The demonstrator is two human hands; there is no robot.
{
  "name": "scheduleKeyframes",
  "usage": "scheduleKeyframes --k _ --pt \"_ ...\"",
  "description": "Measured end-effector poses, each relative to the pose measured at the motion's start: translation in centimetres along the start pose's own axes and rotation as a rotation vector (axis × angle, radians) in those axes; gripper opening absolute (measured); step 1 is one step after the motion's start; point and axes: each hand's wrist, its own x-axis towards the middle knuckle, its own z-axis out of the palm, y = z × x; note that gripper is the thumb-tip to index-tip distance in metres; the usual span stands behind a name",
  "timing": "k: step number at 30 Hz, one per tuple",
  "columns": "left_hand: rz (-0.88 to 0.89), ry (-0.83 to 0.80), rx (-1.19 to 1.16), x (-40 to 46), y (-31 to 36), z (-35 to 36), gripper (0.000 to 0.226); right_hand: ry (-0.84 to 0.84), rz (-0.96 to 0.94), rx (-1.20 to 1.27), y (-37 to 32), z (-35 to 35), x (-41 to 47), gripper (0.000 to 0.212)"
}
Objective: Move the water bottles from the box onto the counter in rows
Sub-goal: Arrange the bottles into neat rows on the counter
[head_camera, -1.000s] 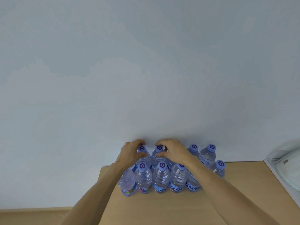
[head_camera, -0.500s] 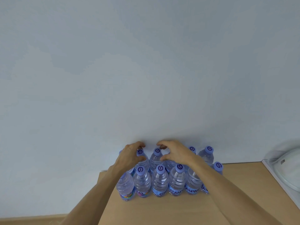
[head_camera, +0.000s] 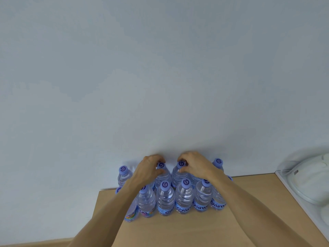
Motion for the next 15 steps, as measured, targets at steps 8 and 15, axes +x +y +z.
scheduleKeyframes --k 8,15 --pt "0.003 0.018 -0.036 -0.1 -0.3 0.3 0.028 0.101 0.125 -0.054 0.2 0.9 -0.8 0.057" --pt "0.006 0.017 -0.033 0.0 -0.4 0.3 0.028 0.089 -0.008 -0.058 -0.6 0.8 -0.7 0.037"
